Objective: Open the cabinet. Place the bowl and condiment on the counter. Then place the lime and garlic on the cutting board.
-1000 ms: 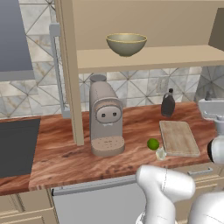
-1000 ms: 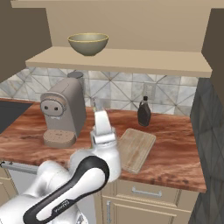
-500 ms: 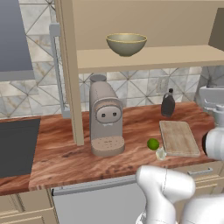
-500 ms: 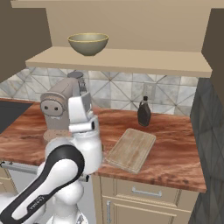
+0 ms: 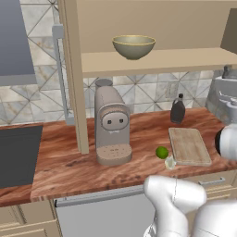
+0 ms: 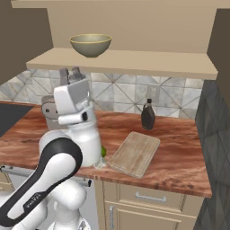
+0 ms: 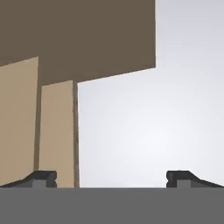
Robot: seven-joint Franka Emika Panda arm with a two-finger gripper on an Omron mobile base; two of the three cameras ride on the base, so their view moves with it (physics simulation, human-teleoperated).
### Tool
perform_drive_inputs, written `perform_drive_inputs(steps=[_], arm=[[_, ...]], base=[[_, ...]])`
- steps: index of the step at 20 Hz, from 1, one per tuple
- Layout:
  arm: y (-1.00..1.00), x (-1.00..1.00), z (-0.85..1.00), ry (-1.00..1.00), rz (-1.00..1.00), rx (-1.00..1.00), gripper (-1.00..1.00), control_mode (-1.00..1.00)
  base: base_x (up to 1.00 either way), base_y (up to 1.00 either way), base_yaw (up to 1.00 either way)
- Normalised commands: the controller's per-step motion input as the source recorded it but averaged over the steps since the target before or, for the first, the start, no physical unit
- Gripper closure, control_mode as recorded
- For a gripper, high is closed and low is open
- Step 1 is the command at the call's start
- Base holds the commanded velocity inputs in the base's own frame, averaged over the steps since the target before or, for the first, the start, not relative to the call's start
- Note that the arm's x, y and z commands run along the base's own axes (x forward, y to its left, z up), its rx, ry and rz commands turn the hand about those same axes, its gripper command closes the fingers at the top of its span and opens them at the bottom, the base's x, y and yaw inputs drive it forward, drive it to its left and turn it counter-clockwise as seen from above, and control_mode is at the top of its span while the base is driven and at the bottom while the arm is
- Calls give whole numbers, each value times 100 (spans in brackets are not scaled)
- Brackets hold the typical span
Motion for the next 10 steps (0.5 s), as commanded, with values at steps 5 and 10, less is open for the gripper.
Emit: perform_drive_inputs(steps=[5,10], arm=[[0,-11,1,-6,-13,-43,-100,-100],[0,-9,1,-6,-16,-49,-100,-100]], base=[[0,0,0],[0,0,0]])
